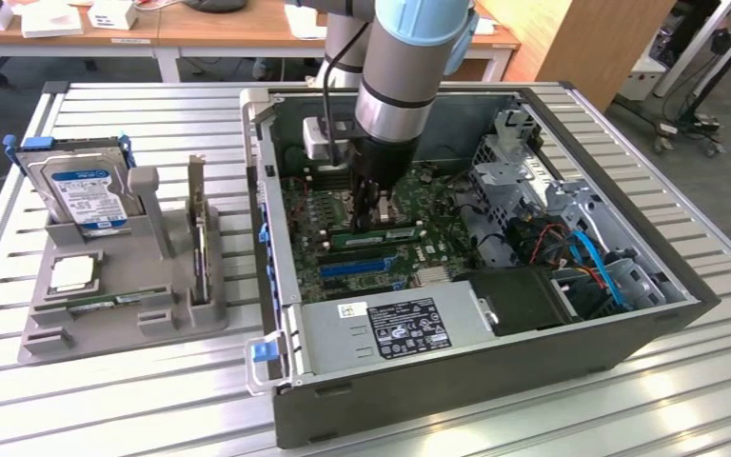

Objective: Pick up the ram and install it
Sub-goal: 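Press down the ram until it locks into place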

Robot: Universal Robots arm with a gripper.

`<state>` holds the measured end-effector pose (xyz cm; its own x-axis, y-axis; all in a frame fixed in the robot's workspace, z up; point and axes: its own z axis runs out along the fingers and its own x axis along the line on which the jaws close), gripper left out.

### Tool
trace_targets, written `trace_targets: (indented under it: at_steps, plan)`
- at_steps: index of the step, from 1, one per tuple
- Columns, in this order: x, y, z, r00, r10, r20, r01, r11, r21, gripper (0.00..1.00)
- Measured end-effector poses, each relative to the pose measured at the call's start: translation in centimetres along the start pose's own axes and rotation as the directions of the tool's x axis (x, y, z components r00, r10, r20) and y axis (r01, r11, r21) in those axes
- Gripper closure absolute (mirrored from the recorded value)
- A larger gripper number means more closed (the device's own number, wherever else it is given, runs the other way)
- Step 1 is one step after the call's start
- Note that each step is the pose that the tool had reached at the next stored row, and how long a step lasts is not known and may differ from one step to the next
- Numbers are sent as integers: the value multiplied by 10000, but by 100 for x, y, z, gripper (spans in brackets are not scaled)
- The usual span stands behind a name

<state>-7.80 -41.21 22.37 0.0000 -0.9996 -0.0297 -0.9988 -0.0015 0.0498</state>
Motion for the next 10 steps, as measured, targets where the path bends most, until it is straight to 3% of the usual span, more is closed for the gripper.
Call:
trace_targets:
  at_steps: [10]
  plan:
    - [0,0,2,10000,0,3,0,10000,2,90]
